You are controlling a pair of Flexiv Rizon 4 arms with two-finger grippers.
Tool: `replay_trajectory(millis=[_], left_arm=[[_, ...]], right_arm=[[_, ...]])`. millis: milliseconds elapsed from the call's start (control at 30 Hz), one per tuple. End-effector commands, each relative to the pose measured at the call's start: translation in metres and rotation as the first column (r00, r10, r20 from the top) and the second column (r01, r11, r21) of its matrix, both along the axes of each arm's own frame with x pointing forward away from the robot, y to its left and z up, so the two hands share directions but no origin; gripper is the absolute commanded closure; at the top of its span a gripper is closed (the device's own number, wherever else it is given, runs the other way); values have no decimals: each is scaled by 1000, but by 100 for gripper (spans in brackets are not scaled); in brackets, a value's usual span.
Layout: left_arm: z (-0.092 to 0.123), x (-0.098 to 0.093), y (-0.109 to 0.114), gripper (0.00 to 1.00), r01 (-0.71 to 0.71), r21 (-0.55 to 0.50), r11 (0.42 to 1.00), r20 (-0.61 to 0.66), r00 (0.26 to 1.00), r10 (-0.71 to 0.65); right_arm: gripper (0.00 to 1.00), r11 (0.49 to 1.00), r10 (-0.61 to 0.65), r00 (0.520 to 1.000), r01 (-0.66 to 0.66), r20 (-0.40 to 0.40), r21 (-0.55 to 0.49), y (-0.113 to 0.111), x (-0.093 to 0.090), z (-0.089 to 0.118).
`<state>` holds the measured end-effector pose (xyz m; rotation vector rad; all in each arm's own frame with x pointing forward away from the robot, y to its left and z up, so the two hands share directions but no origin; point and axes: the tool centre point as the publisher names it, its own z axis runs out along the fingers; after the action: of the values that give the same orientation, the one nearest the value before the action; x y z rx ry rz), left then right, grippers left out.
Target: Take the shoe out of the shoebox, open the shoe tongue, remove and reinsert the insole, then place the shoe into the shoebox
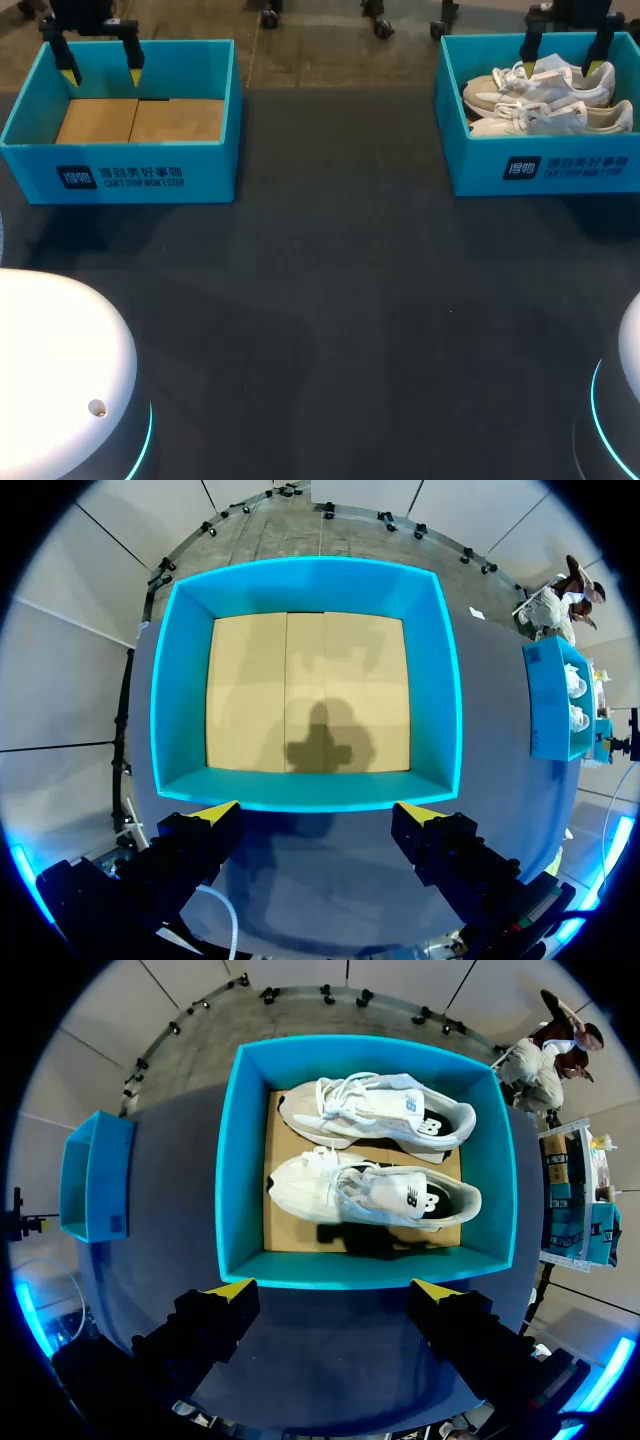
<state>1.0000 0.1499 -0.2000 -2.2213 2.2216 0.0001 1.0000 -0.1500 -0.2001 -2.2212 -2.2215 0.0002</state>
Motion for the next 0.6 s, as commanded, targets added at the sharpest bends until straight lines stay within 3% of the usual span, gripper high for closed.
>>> replay_trajectory(millis=[33,400,600], left_arm=[[0,0,0,0,0,0,1000,0,1000,0],[0,0,0,0,0,0,1000,0,1000,0],[0,0,0,0,0,0,1000,0,1000,0]], right_arm=[[0,1000,0,1000,0,0,0,0,0,0],[0,1000,0,1000,0,0,0,0,0,0],[0,1000,-25,999,26,21,-17,-35,9,-2]])
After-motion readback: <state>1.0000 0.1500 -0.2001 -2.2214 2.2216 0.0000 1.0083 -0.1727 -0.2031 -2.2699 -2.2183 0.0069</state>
